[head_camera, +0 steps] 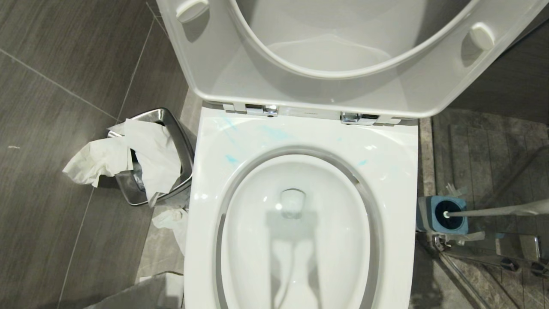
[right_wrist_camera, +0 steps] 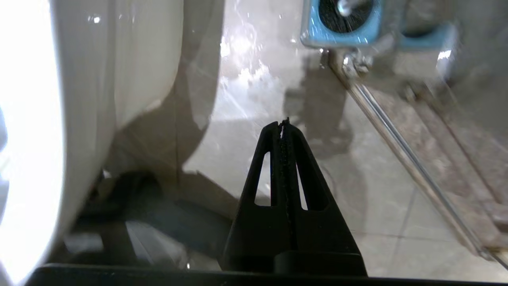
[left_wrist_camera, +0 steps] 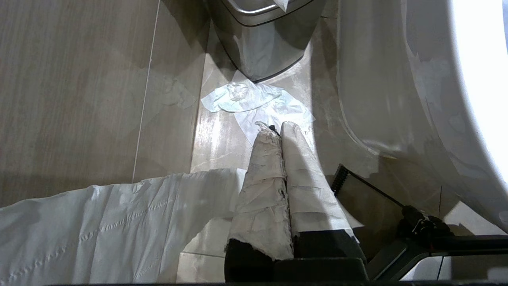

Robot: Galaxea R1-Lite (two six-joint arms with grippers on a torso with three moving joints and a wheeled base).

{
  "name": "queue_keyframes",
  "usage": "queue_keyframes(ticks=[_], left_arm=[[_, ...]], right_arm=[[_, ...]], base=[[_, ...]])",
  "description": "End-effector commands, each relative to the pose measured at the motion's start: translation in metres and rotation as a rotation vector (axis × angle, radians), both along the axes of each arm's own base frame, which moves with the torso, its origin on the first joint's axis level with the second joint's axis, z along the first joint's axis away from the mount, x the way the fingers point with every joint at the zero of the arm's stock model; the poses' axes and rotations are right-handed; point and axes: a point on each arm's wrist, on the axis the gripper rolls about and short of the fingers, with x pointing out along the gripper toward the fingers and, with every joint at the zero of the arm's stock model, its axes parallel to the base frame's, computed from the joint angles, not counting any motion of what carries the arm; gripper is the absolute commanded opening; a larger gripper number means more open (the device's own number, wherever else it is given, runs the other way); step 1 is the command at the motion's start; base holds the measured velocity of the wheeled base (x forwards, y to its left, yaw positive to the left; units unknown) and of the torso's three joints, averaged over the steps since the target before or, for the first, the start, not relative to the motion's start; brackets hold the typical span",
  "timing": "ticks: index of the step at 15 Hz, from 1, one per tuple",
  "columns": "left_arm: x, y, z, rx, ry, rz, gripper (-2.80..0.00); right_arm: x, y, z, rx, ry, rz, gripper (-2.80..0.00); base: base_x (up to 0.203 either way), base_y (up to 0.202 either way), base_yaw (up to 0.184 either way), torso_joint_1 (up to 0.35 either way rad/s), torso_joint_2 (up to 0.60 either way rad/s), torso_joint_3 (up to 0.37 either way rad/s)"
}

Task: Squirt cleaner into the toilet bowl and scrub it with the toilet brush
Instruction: Pour in the cleaning agent

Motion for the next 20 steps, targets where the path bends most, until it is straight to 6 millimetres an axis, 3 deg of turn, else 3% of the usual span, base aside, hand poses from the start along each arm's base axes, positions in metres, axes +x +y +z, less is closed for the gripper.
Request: queue_keyframes(ticks=[1,3,6,9,12,15,20], left_arm=[[0.0,0.0,0.0,0.0,0.001,0.0,-2.8],[0.0,0.0,0.0,0.0,0.001,0.0,-2.8],[0.0,0.0,0.0,-0.001,0.001,0.0,-2.8],[0.0,0.0,0.0,0.0,0.001,0.0,-2.8],[0.0,0.0,0.0,-0.001,0.001,0.0,-2.8],[0.0,0.0,0.0,0.0,0.001,0.0,-2.8],[0.0,0.0,0.0,0.0,0.001,0.0,-2.8]], right_arm=[[0.08,0.0,-0.006,0.022,0.112,-0.002,-2.8],[0.129,0.0,-0.015,0.042,0.045,0.009,-2.8],[0.187,0.001,-0.034,0.049,-0.135,0.03,-2.8],[0.224,0.001,-0.06,0.023,-0.261,0.049,-2.8],[0.259,-0.002,-0.063,-0.04,-0.361,0.053,-2.8],[0.279,-0.007,-0.077,-0.101,-0.355,0.064,-2.8],[0.291,-0.008,-0.099,-0.123,-0.306,0.082,-2.8]], base=[[0.0,0.0,0.0,0.0,0.0,0.0],[0.0,0.0,0.0,0.0,0.0,0.0],[0.0,0.0,0.0,0.0,0.0,0.0],[0.0,0.0,0.0,0.0,0.0,0.0],[0.0,0.0,0.0,0.0,0.0,0.0],[0.0,0.0,0.0,0.0,0.0,0.0],[0.0,0.0,0.0,0.0,0.0,0.0]])
